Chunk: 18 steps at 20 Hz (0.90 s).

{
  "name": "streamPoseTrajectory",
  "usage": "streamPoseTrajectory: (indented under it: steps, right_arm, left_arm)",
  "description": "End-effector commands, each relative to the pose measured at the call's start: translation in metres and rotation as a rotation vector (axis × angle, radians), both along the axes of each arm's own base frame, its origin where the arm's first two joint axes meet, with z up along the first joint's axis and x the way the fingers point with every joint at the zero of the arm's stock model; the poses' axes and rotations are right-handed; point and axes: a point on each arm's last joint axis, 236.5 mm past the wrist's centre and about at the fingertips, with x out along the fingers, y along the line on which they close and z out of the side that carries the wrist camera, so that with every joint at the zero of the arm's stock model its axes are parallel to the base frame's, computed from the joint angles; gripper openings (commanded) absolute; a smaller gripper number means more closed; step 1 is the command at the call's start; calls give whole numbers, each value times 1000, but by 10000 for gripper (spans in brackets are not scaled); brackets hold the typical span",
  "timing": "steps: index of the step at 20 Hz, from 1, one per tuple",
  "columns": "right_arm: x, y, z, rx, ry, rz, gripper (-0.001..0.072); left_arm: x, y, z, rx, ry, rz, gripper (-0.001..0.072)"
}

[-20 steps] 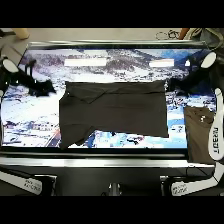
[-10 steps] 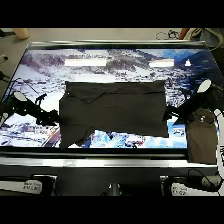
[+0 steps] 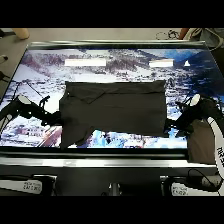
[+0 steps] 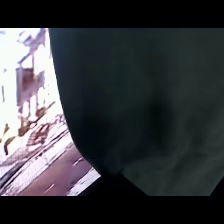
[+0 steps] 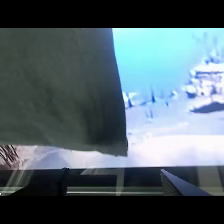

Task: Fold the shirts.

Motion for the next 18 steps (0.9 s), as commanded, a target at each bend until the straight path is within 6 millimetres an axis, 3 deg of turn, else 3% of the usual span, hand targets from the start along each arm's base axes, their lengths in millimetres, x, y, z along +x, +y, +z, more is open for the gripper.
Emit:
streamPoseTrajectory:
  steps: [1,4,5,6,8,9,10,11,12,13,14,15,16,17,18]
  right_arm:
    - [2,14,-22,55,0,-36,601]
    - [16,26,-40,102,-16,-90,514]
    - [21,29,-44,113,-30,-108,349]
    - [30,27,-47,104,-64,-117,40]
    - [55,25,-21,108,-160,-90,24]
    - [77,21,8,101,-258,-51,24]
    - [105,16,55,81,-408,-8,23]
    - [134,11,121,46,-601,35,23]
    - [153,7,203,0,-816,66,23]
    - [156,5,288,-49,-1023,80,23]
    - [140,2,382,-125,-1249,89,24]
    - [111,0,461,-198,-1445,85,24]
    - [73,1,523,-261,-1603,71,24]
    - [29,1,571,-317,-1733,52,24]
    - [-6,3,598,-359,-1814,44,24]
  left_arm:
    - [2,-1,5,-2,-23,-7,35]
    - [3,-1,11,-1,-37,-10,35]
    - [4,-3,15,-7,-46,-7,35]
    - [6,-5,20,-18,-66,-9,34]
    - [25,-5,51,-14,-181,-24,31]
    - [42,-2,83,7,-281,-26,30]
    - [63,3,133,38,-427,-29,29]
    - [82,7,201,76,-611,-29,30]
    - [91,9,278,114,-806,-17,29]
    - [86,9,373,155,-1036,9,29]
    - [65,8,462,199,-1266,31,30]
    - [28,7,549,247,-1493,77,30]
    - [-15,4,612,271,-1664,124,30]
    - [-63,-1,658,290,-1803,149,30]
    - [-101,-8,681,300,-1888,151,30]
